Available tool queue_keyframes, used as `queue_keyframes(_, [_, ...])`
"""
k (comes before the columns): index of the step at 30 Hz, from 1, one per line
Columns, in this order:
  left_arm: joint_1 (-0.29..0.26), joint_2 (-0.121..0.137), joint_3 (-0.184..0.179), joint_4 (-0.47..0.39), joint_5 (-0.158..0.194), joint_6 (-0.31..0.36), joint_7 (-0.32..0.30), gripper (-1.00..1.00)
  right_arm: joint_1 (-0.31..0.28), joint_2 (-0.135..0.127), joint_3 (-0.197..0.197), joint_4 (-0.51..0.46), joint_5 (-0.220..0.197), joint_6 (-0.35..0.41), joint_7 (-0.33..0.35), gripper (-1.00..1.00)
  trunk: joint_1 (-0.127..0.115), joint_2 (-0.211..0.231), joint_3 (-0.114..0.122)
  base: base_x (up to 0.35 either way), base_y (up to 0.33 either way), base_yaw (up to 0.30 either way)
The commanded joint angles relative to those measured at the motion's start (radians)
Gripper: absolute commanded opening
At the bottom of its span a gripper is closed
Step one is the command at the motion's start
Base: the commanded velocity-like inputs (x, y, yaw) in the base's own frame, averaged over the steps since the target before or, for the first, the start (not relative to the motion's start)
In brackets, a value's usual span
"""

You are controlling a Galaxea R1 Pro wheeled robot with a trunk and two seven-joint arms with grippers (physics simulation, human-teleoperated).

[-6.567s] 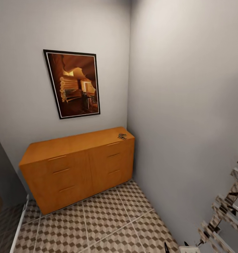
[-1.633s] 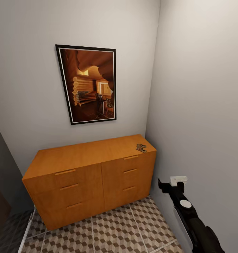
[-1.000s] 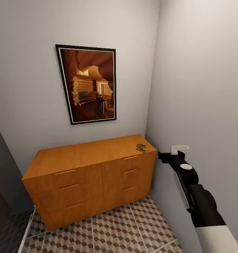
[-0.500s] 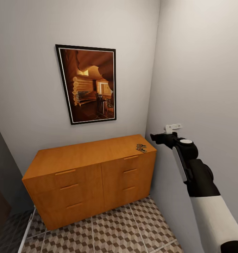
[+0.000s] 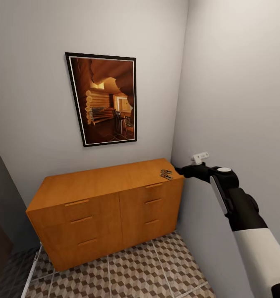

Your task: Take the four mousetraps from the cabinet in the bathroom and place them on the bathroom floor. Make sure all four end up on the same floor surface, and ensure that at least two of them are either under or directly next to the same bathroom sink.

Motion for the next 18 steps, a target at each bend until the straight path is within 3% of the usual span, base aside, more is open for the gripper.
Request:
queue_keyframes(1, [-0.001, 0.0, -0.009, 0.0, 0.003, -0.002, 0.006, 1.0, -0.001, -0.004, 0.001, 0.011, 0.002, -0.003, 0.014, 1.0, 0.001, -0.002, -0.002, 0.0, 0.0, 0.0])
queue_keyframes(9, [-0.001, 0.0, -0.009, 0.0, 0.002, -0.002, 0.005, 1.0, -0.001, -0.033, 0.0, 0.15, 0.005, -0.109, 0.1, 1.0, 0.001, -0.002, -0.002, 0.0, 0.0, 0.0])
queue_keyframes(18, [-0.001, -0.001, -0.01, 0.044, 0.001, -0.001, 0.004, 1.0, 0.0, -0.058, 0.001, 0.215, 0.005, -0.189, 0.124, 1.0, 0.001, -0.002, -0.002, 0.0, 0.0, 0.0])
